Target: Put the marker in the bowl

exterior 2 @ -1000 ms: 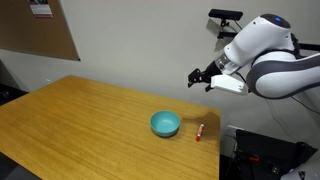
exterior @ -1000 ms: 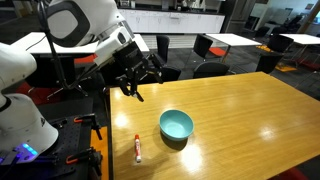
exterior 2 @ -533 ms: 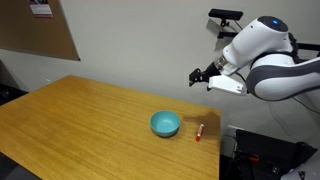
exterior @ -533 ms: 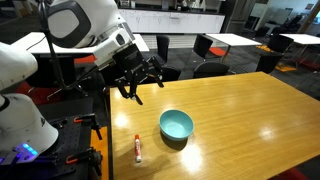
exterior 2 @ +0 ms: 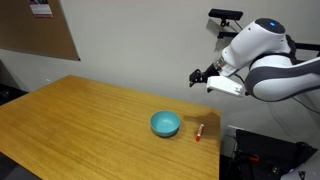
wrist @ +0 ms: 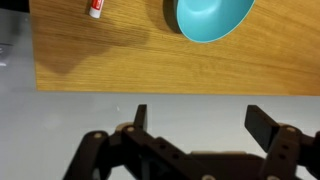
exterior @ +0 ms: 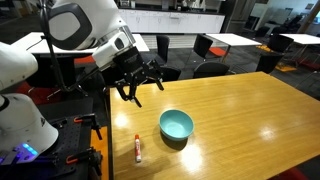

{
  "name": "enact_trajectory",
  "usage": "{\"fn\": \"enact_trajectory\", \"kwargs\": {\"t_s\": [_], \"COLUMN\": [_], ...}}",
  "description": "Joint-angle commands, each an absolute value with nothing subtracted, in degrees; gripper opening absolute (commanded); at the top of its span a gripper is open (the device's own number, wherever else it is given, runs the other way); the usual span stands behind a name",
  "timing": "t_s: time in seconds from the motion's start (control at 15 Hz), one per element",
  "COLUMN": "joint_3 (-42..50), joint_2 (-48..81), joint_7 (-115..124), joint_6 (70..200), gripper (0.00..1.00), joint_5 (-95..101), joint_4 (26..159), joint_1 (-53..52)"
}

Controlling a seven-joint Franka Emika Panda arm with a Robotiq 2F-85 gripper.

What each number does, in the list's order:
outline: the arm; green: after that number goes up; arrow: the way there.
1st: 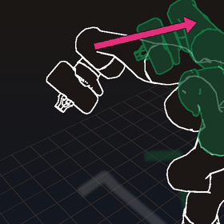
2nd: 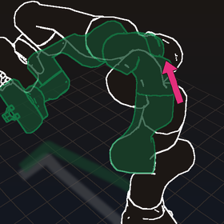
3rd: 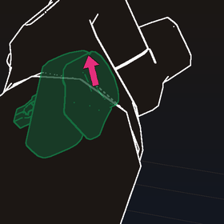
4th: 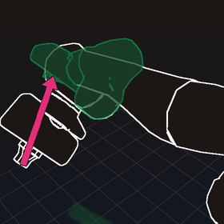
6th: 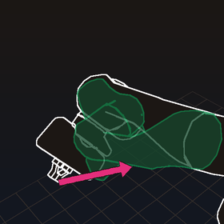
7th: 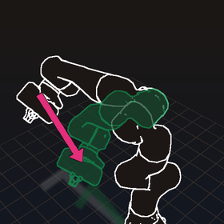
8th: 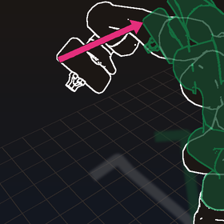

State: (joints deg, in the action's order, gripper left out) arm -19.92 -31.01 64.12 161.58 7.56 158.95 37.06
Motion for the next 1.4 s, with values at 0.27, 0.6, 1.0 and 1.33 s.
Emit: {"fn": "enact_trajectory", "kwargs": {"t_s": [0.27, 0.6, 1.0, 1.33], "joint_3": [-22.37, -20.51, -15.11, -11.33], "joint_2": [-27.78, -25.94, -21.50, -17.47], "joint_7": [76.34, 81.22, 80.14, 81.82], "joint_6": [158.75, 153.18, 152.85, 153.08], "gripper": [1.00, 1.00, 1.00, 1.00], "joint_5": [11.90, 16.66, 17.16, 18.61], "joint_4": [158.96, 159.07, 159.23, 159.28], "joint_1": [39.35, 37.55, 33.45, 30.56]}}
